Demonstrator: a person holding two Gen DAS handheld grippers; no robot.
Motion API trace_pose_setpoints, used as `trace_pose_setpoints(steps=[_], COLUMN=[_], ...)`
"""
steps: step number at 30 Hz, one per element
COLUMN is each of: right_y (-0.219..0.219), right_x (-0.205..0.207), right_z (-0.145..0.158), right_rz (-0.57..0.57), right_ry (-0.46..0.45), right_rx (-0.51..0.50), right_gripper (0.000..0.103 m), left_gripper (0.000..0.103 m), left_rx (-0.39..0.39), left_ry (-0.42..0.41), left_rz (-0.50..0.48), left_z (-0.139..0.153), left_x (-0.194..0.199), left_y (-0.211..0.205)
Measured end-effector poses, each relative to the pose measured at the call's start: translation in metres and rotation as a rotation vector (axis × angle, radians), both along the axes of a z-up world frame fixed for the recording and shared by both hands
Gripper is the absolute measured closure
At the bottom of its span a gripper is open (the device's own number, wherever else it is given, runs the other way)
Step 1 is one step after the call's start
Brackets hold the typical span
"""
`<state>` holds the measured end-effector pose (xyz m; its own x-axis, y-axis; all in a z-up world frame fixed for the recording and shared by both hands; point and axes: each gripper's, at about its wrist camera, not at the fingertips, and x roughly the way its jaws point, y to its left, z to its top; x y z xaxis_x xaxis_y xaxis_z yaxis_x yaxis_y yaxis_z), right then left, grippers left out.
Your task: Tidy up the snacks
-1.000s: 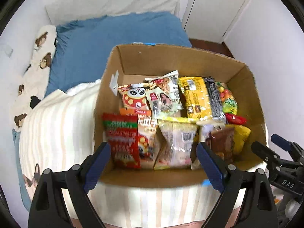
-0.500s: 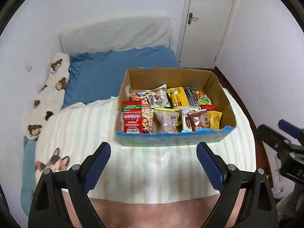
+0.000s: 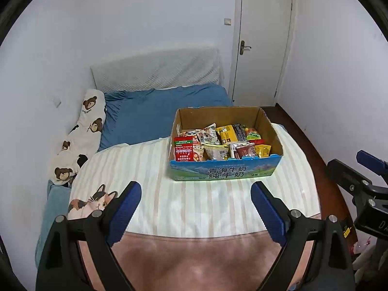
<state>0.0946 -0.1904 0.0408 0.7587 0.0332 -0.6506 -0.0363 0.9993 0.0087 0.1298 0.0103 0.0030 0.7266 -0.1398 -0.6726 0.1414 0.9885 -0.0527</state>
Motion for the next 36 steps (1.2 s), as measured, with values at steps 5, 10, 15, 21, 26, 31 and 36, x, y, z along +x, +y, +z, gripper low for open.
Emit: trace_pose_setpoints(steps=[5, 10, 15, 21, 26, 31, 36], right_y=[0.005, 0.007, 0.004, -0.006, -0.015, -0.019, -0.026], right_x=[-0.031, -0.043, -0.036, -0.011, 0.016, 0.043, 0.067], right_z=[0.016, 0.022, 0.016, 0.009, 0.008, 0.004, -0.007], right_rz=[0.014, 0.025, 0.009, -0.033, -0.067, -0.099, -0.131], right_ry=[-0.032, -0.036, -0.028, -0.038, -0.050, -0.055, -0.046], right_rx=[-0.005, -0.003, -0.009, -0.018, -0.033, -0.045, -0.051], right_gripper=[0.001, 0.001, 0.000, 0.000, 0.000, 0.000, 0.000], left_gripper=[0.010, 0.009, 0.000, 0.000, 0.000, 0.000, 0.000], left_rx=[-0.014, -0.029, -0.029, -0.004, 0.000, 0.016, 0.033], left_ry=[-0.026, -0.043, -0.027, -0.035, -0.041, -0.051, -0.039], left_rz=[0.015, 0.024, 0.012, 0.021, 0.048, 0.056, 0.058], left_z=[0.010, 0.017, 0.012, 0.010, 0.011, 0.011, 0.004], left_x=[-0.019, -0.027, -0.015, 0.007, 0.031, 0.051, 0.068], left_y=[0.006, 0.010, 0.004, -0.006, -0.007, -0.014, -0.020])
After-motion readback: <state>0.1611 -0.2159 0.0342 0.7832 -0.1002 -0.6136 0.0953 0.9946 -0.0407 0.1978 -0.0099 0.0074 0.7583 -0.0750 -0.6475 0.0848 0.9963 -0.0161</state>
